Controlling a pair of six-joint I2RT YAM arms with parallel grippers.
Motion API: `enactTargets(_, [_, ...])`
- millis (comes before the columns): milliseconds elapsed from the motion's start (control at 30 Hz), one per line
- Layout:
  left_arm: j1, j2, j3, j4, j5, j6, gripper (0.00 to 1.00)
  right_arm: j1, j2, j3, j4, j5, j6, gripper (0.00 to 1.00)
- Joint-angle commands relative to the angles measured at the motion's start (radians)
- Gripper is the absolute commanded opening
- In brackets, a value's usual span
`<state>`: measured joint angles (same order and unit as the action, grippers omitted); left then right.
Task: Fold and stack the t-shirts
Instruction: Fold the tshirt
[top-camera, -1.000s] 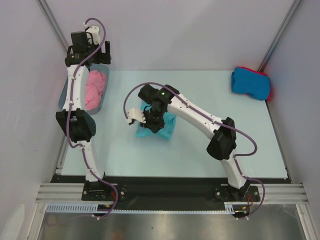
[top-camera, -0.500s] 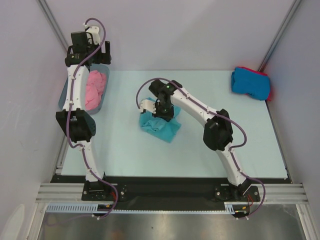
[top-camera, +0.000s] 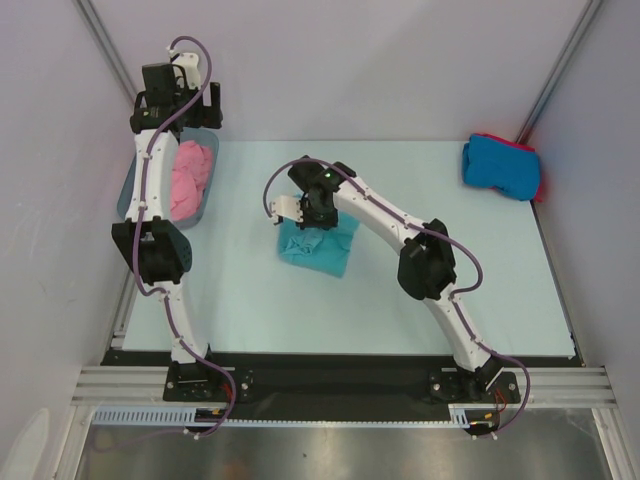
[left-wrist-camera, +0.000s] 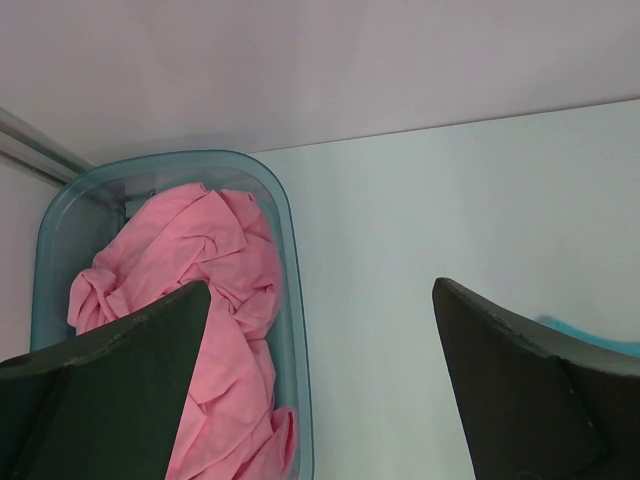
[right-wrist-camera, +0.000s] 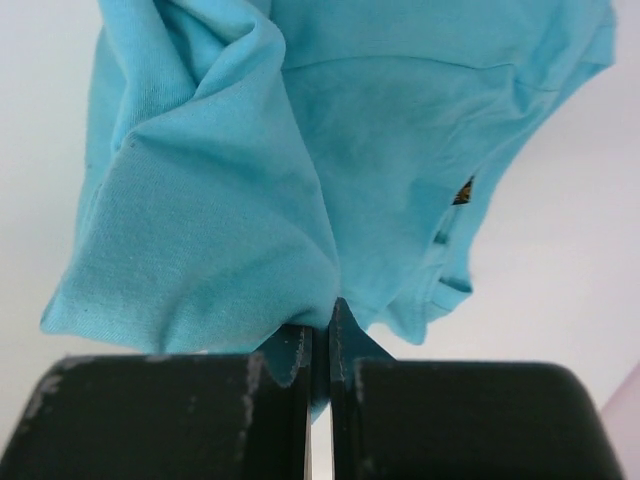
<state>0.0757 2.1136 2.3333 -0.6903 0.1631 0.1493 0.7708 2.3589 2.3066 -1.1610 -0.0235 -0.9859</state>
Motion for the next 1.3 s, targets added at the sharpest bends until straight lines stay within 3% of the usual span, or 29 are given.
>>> enactTargets(0, [0.006,0.005,0.028,0.026,0.009,0.001,1.0,-0.004,0.011,0.05,0.063,0.056,-0.023,0.0])
enactTargets(367, [0.001,0.008,0.017,0.026,0.004,0.004,1.0,-0.021,0.042,0.017,0.244,0.1,0.006,0.0])
enactTargets(733, [-0.002,0.008,0.014,0.025,-0.007,0.012,1.0,-0.03,0.071,-0.007,0.284,0.117,0.012,0.01])
enactTargets(867, [-0.002,0.009,0.014,0.023,-0.007,0.013,1.0,-0.03,0.073,-0.024,0.329,0.148,0.021,0.21])
enactTargets(967, [-0.002,0.011,0.008,0.023,-0.008,0.013,1.0,-0.027,0.06,-0.062,0.417,0.206,0.035,0.57])
enactTargets(1067, [-0.004,0.013,0.006,0.025,-0.007,0.013,1.0,-0.024,0.045,-0.099,0.484,0.252,0.039,0.76])
enactTargets(1267, [-0.007,0.02,0.006,0.021,-0.005,0.012,1.0,-0.013,0.019,-0.096,0.55,0.312,0.043,0.84])
